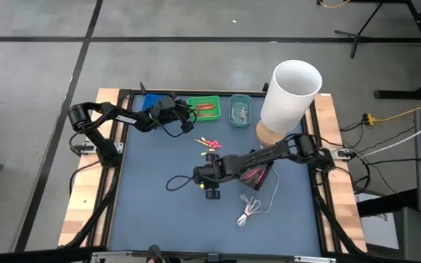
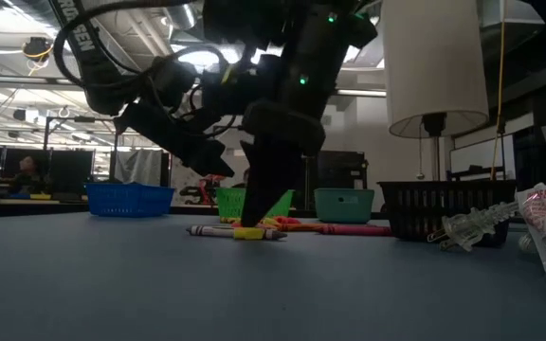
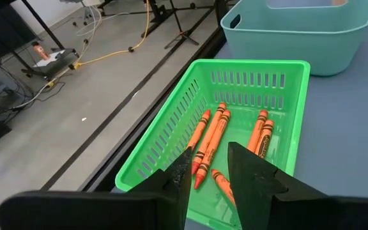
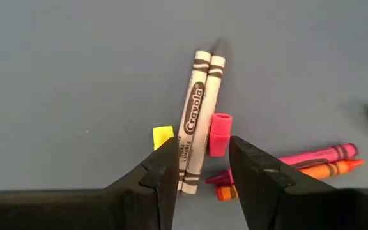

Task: Sort crayons
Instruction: Put the gray crayon into the dark green bin

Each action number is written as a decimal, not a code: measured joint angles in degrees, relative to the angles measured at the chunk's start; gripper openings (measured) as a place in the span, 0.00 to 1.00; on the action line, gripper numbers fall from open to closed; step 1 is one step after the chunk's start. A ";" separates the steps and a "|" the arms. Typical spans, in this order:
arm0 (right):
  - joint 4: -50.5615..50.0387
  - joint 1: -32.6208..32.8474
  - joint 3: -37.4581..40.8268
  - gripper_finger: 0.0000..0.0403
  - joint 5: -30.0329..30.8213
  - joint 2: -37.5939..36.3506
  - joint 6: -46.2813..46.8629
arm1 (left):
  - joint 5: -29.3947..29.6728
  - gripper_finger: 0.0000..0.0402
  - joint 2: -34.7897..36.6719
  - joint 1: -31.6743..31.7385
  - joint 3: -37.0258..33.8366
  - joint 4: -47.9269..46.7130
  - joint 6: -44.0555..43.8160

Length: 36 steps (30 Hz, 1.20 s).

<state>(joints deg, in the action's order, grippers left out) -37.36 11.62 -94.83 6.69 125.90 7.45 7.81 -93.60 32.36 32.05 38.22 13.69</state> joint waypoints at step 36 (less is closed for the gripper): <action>-3.80 0.04 0.00 0.34 4.26 0.38 3.19 | 0.22 0.21 0.07 0.00 -0.04 -0.05 -0.02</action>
<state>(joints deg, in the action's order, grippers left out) -41.17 11.66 -94.83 10.95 126.28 10.65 8.03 -93.54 32.36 32.01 38.17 13.67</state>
